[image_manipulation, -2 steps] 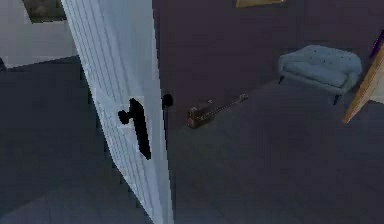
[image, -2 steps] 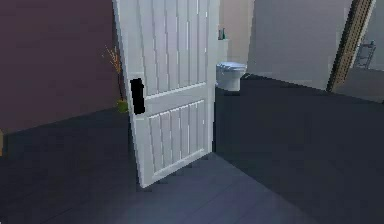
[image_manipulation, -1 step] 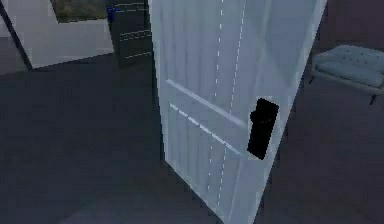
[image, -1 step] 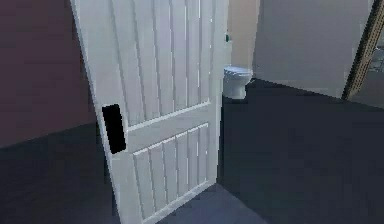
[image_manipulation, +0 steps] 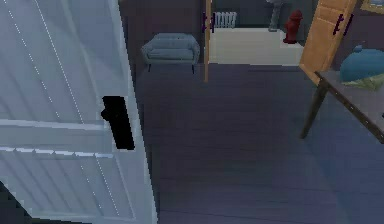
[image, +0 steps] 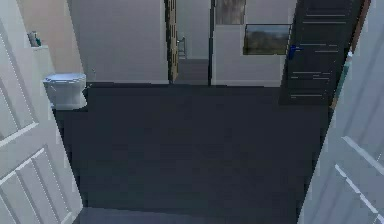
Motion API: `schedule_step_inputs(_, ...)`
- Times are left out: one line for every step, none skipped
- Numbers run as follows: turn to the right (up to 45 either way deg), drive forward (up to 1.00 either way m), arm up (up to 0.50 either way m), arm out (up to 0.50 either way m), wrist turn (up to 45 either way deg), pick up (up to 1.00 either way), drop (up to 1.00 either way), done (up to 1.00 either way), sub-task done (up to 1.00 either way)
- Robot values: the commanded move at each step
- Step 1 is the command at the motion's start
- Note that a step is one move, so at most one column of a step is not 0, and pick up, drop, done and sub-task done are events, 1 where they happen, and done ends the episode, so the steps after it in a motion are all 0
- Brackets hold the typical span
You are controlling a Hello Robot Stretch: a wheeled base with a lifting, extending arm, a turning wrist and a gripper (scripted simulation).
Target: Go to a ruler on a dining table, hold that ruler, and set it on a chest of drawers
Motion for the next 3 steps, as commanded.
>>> schedule_step_inputs(3.0,0.0,0.0,0.0,0.0,0.0,0.0,0.0,0.0)
schedule_step_inputs(0.0,0.5,0.0,0.0,0.0,0.0,0.0,0.0,0.0)
schedule_step_inputs(9.0,0.0,0.0,0.0,0.0,0.0,0.0,0.0,0.0)
